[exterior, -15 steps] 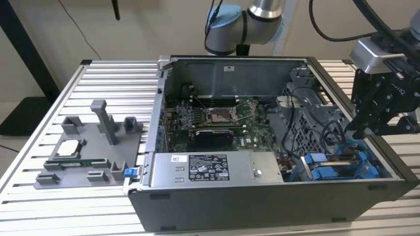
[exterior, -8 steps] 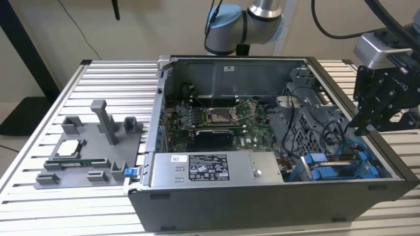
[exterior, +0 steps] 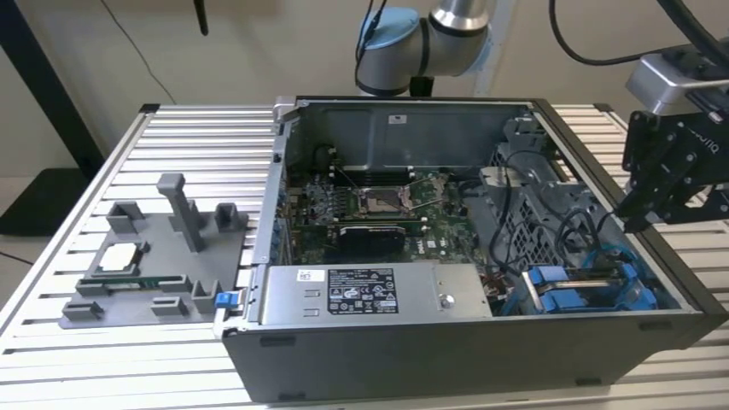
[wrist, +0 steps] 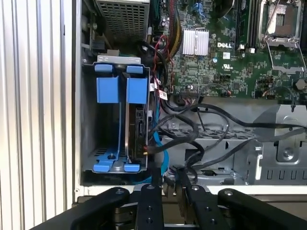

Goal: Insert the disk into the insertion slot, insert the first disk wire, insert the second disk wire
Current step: 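Insert the second disk wire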

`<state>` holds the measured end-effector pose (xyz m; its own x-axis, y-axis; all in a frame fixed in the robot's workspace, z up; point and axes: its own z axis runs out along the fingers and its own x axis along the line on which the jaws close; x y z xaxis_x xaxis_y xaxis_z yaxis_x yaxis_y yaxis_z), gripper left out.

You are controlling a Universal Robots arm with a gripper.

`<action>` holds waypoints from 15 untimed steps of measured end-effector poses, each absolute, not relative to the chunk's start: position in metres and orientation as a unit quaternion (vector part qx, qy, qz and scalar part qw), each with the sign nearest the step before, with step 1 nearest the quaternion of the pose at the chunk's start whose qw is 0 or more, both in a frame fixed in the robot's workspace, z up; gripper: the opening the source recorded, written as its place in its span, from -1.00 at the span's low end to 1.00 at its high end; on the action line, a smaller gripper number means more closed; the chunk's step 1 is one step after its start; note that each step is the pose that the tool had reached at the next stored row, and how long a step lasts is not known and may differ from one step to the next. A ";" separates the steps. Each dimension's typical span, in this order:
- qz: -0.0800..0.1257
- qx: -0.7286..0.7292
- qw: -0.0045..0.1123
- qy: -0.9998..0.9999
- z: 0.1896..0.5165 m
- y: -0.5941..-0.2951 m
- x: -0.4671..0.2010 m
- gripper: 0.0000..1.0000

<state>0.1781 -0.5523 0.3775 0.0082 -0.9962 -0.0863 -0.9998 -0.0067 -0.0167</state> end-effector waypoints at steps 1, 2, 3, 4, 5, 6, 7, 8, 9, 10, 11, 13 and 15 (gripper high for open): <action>0.025 -0.709 0.036 0.704 0.378 -0.552 0.180 1.00; 0.025 -0.709 0.036 0.704 0.378 -0.551 0.182 1.00; 0.025 -0.709 0.036 0.704 0.378 -0.551 0.184 1.00; 0.025 -0.709 0.036 0.704 0.377 -0.551 0.185 1.00; 0.026 -0.709 0.035 0.703 0.377 -0.550 0.186 1.00; 0.026 -0.710 0.034 0.703 0.377 -0.550 0.187 1.00; 0.026 -0.710 0.034 0.703 0.377 -0.550 0.188 1.00; 0.026 -0.710 0.034 0.703 0.376 -0.550 0.189 1.00; 0.027 -0.710 0.033 0.703 0.376 -0.550 0.189 1.00; 0.027 -0.711 0.033 0.702 0.375 -0.550 0.190 1.00; 0.028 -0.711 0.032 0.702 0.374 -0.550 0.190 1.00; 0.028 -0.711 0.032 0.702 0.373 -0.550 0.190 1.00; 0.030 -0.711 0.030 0.702 0.372 -0.550 0.190 1.00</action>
<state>0.1897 -0.5503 0.3720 0.0117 -0.9963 -0.0847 -0.9999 -0.0117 -0.0011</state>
